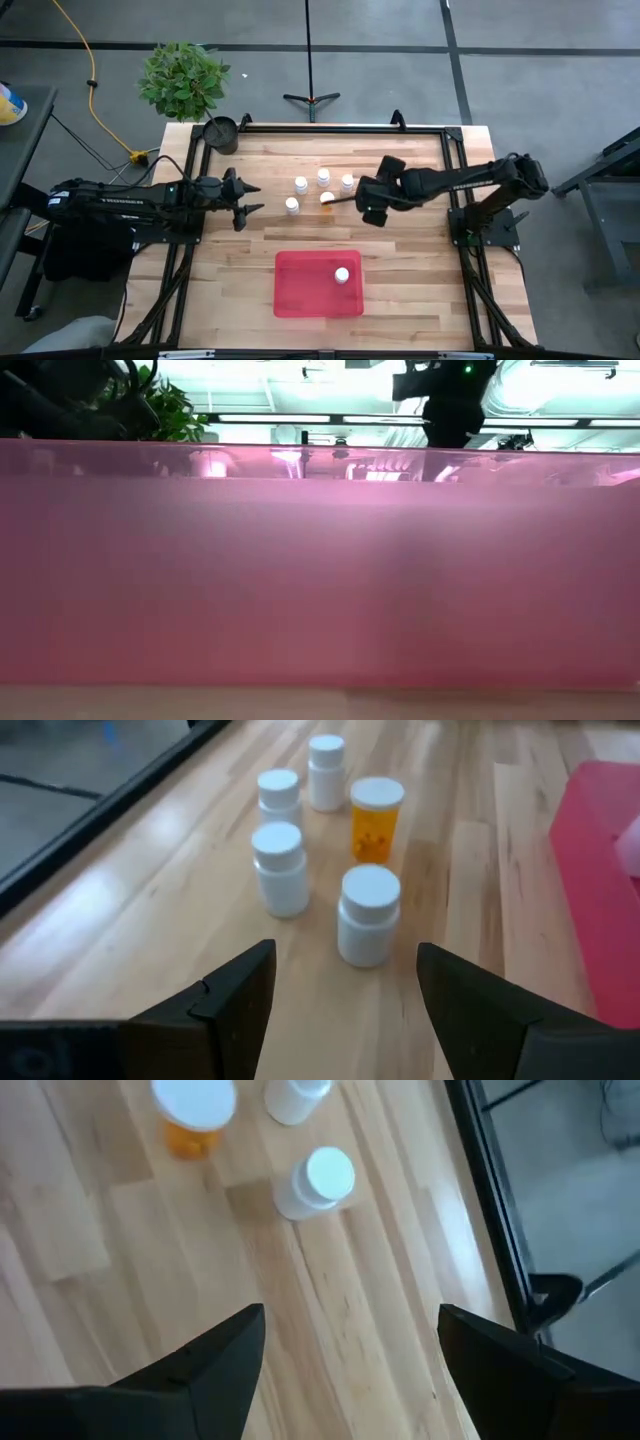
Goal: Pick and place pill bottles into a basket
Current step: Put the white medicine bottle into the red bin
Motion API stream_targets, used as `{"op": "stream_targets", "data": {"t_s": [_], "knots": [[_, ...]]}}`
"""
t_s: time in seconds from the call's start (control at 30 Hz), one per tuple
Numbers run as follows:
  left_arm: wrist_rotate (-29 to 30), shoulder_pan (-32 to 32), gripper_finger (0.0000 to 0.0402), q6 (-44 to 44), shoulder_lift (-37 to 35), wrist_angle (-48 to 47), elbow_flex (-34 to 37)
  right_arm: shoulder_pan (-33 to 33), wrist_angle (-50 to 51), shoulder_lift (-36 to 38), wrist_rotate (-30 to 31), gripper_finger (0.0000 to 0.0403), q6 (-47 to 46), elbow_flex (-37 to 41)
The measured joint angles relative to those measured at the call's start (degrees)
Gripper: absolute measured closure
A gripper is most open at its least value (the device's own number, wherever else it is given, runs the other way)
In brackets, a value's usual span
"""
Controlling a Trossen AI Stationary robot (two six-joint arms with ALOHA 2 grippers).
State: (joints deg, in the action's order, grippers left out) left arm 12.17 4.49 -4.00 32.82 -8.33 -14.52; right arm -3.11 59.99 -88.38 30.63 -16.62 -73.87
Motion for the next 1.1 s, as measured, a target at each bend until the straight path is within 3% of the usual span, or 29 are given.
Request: {"op": "stream_targets", "data": {"t_s": [0.33, 0.8, 0.93, 1.1], "knots": [[-1.26, 0.0, 0.0126, 0.74, 0.07, 0.19, -3.83, 4.0, -1.2, 2.65, -8.2, 0.0116, 3.12, 3.53], [-0.9, 0.02, 0.0126, 1.13, 0.4, -1.38, -4.14, 2.97, -28.31, 40.12, -12.58, 0.0116, -0.94, 36.51], [-0.75, 0.04, 0.0126, 2.24, 3.39, -3.47, -8.85, 2.97, -31.8, 44.88, -13.1, 0.0116, -0.94, 40.93], [-1.02, 0.04, 0.0126, 3.98, 10.29, -9.31, -18.64, 2.97, -33.58, 45.11, -15.19, 0.0116, -0.94, 41.48]]}}
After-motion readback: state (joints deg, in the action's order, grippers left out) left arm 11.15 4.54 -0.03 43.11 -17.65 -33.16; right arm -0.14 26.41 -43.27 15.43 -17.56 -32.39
